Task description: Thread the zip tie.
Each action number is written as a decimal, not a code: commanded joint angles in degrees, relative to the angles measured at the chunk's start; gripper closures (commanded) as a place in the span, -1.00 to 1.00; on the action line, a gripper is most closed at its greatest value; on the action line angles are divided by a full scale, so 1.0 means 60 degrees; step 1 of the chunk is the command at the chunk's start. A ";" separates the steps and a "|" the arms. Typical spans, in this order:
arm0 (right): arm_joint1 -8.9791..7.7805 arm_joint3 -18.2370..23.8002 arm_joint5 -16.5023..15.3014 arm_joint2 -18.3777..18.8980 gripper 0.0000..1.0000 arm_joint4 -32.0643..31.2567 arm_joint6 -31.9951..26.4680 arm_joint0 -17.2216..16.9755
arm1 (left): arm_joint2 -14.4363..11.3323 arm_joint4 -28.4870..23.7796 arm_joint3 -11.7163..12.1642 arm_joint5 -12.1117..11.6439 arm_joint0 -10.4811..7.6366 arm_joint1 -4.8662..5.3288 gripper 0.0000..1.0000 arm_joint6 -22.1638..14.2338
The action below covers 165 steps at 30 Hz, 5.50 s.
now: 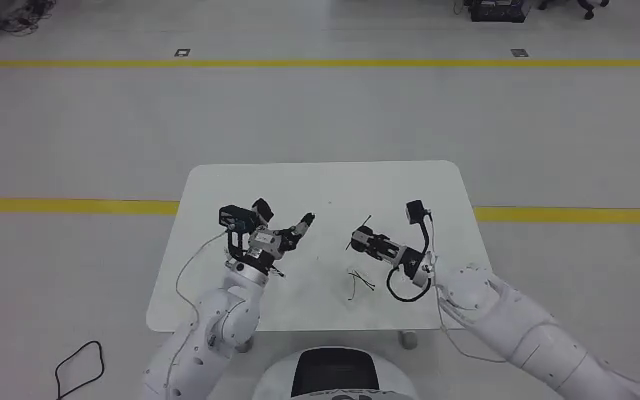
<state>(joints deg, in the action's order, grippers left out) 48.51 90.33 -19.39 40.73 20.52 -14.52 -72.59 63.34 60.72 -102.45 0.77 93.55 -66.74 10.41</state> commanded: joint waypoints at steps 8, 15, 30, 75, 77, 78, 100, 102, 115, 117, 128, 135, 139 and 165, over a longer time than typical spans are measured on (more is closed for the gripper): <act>0.0008 -0.0015 0.0004 0.0016 1.00 -0.0010 0.0023 0.0003 | -0.0020 0.0103 0.0032 0.0082 0.0006 -0.0008 -1.00 0.0071; 0.0130 -0.0072 0.0145 0.0255 1.00 0.0768 -0.0320 -0.0127 | -0.0145 0.3873 0.0060 0.0681 -0.0088 0.0134 -1.00 -0.0068; 0.0266 -0.0231 0.0929 0.0448 1.00 0.1582 -0.1350 -0.0075 | -0.0941 0.4873 0.0696 0.1297 -0.1130 0.0804 -1.00 0.0247; 0.0974 -0.0211 0.2154 0.0937 1.00 0.3295 -0.1082 0.0032 | -0.8550 0.4873 0.2247 0.3098 -0.7220 0.3276 -1.00 0.2157; 0.0974 -0.0211 0.2154 0.0937 1.00 0.3295 -0.1082 0.0032 | -0.8550 0.4873 0.2247 0.3098 -0.7220 0.3276 -1.00 0.2157; 0.0974 -0.0211 0.2154 0.0937 1.00 0.3295 -0.1082 0.0032 | -0.8550 0.4873 0.2247 0.3098 -0.7220 0.3276 -1.00 0.2157; 0.1231 0.0271 0.2611 0.1129 1.00 0.2737 -0.0015 -0.0265 | -0.8934 0.4873 0.2441 0.2858 -0.8065 0.3265 -1.00 0.1877; 0.1282 0.0305 0.2711 0.1133 1.00 0.2664 0.0125 -0.0285 | -0.8934 0.4873 0.2469 0.2774 -0.8101 0.3256 -1.00 0.1926; 0.1569 0.0319 0.3067 0.1288 1.00 0.2617 0.0435 -0.0342 | -0.8934 0.4873 0.2631 0.2387 -0.8251 0.3180 0.10 0.1910; 0.1604 0.0302 0.3152 0.1302 1.00 0.2559 0.0435 -0.0332 | -0.8934 0.4873 0.2643 0.2364 -0.8257 0.3168 0.16 0.1904; 0.1765 0.0315 0.3380 0.1495 1.00 0.2277 0.0385 -0.0433 | -0.8934 0.4873 0.2676 0.2178 -0.8317 0.3125 0.24 0.1921; 0.1862 0.0347 0.3532 0.1614 1.00 0.2096 0.0316 -0.0501 | -0.8934 0.4873 0.2692 0.1925 -0.8378 0.3114 0.42 0.1988; 0.1916 0.0348 0.3551 0.1687 1.00 0.2069 0.0292 -0.0553 | -0.8934 0.4873 0.2675 0.1764 -0.8423 0.3112 0.50 0.1915; 0.2185 0.0421 0.3532 0.2208 1.00 0.1683 0.0016 -0.0920 | -0.8934 0.4873 0.2276 0.0620 -0.8697 0.3171 0.68 0.1146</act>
<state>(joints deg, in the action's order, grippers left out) 61.58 92.86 1.74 53.91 30.67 -14.37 -78.07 9.74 89.95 -88.75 4.63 41.37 -47.71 17.36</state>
